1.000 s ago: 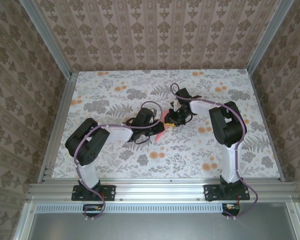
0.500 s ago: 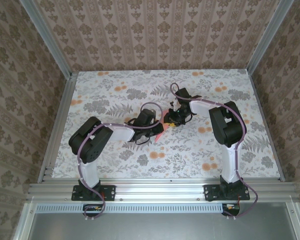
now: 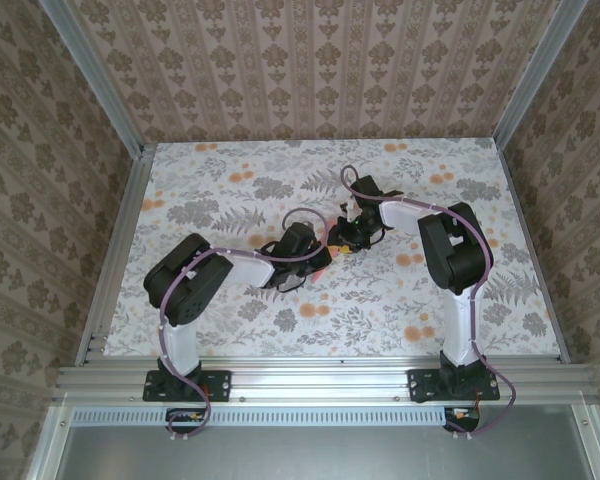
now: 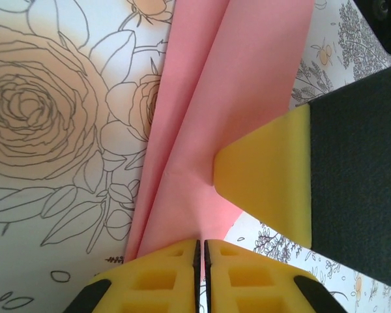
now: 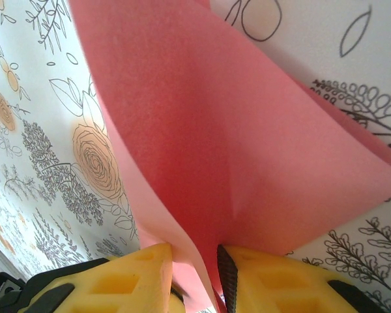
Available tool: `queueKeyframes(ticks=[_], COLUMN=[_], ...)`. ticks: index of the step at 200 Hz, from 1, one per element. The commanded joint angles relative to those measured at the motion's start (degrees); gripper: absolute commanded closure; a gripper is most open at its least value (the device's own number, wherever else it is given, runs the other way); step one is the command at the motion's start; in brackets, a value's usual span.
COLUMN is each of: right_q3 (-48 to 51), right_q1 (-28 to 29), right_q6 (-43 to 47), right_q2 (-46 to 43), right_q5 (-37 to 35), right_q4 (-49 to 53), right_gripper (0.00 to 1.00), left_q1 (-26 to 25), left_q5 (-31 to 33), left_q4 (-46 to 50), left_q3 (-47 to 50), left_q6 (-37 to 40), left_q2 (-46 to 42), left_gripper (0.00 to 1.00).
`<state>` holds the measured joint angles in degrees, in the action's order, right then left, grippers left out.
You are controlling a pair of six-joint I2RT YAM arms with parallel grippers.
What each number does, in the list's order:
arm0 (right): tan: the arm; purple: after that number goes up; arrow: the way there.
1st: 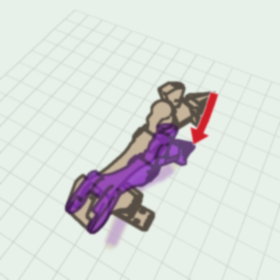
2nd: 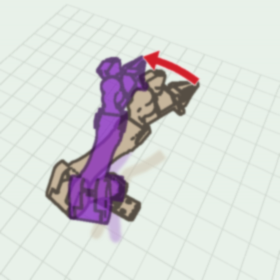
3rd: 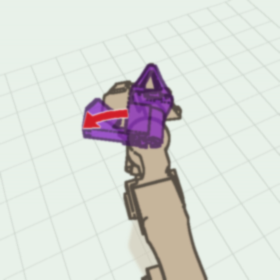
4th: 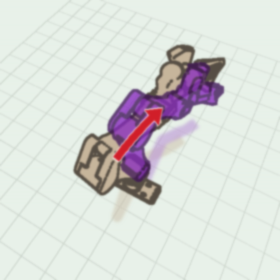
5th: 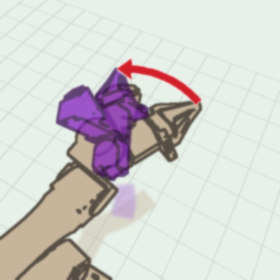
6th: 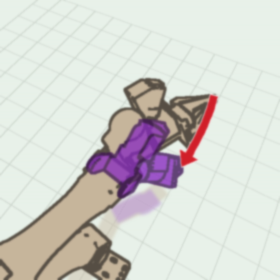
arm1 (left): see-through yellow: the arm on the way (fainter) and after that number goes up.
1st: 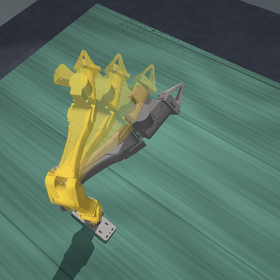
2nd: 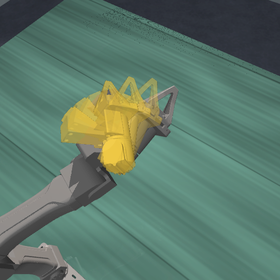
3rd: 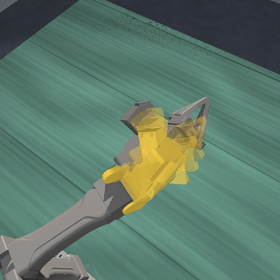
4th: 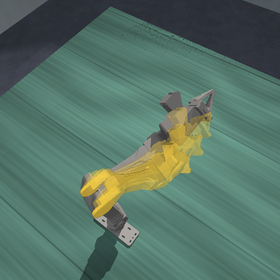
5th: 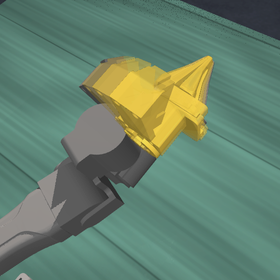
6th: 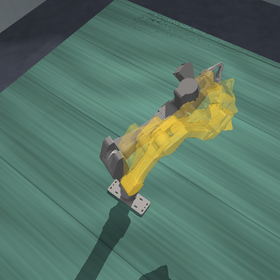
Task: Fold a paper plane with a square sheet of paper (pick it up from the middle)
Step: Fold the wing for the fifth time at the center of the table.
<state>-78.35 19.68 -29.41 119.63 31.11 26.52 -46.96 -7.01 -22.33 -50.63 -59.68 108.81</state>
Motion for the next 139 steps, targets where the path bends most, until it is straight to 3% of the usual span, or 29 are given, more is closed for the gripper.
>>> queueKeyframes(ticks=[1,47,102,139], right_q3=[2.3,1.3,6.0,8.9], right_q1=[-0.5,-1.4,-3.8,-2.7], right_q6=[-1.3,-2.8,-6.9,-4.9], right_q2=[4.1,1.2,-10.2,-11.0], right_q5=[-7.0,-4.0,-1.1,0.2], right_q4=[2.2,0.1,-12.0,-13.3], right_gripper=[0.70,0.69,0.67,0.77], left_q1=[-0.7,-1.3,-1.2,-1.3], left_q5=[2.2,5.0,6.2,5.8], left_q4=[1.4,7.4,11.1,12.2], left_q3=[1.4,1.4,1.8,0.9], left_q6=[-2.0,-3.3,-5.4,-5.4], left_q2=[1.1,1.1,1.4,1.9], left_gripper=[0.88,0.92,0.94,0.95])
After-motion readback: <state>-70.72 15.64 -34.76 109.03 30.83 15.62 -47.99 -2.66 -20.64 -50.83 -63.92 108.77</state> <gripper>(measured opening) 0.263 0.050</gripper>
